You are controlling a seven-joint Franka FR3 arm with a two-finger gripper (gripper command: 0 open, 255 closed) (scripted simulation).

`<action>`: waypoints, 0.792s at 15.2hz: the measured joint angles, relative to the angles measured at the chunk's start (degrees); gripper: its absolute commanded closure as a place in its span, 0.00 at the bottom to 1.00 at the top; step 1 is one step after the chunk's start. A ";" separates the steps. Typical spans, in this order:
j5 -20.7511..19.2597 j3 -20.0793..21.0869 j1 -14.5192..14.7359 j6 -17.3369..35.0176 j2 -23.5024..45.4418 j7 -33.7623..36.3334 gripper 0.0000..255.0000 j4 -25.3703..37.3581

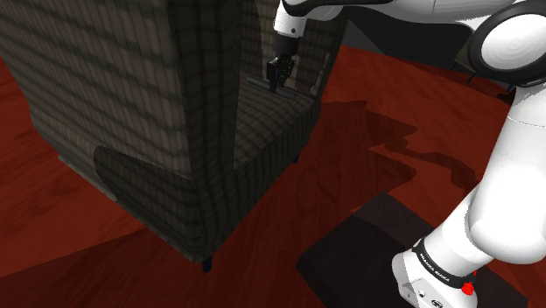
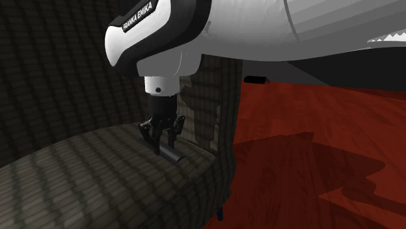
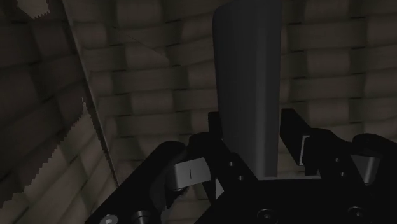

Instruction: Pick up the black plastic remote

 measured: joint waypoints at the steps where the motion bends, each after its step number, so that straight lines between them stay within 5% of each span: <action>1: 0.01 0.03 0.03 -0.37 0.03 0.05 1.00 0.28; 12: -0.06 0.04 -0.02 -9.00 1.02 0.57 1.00 9.81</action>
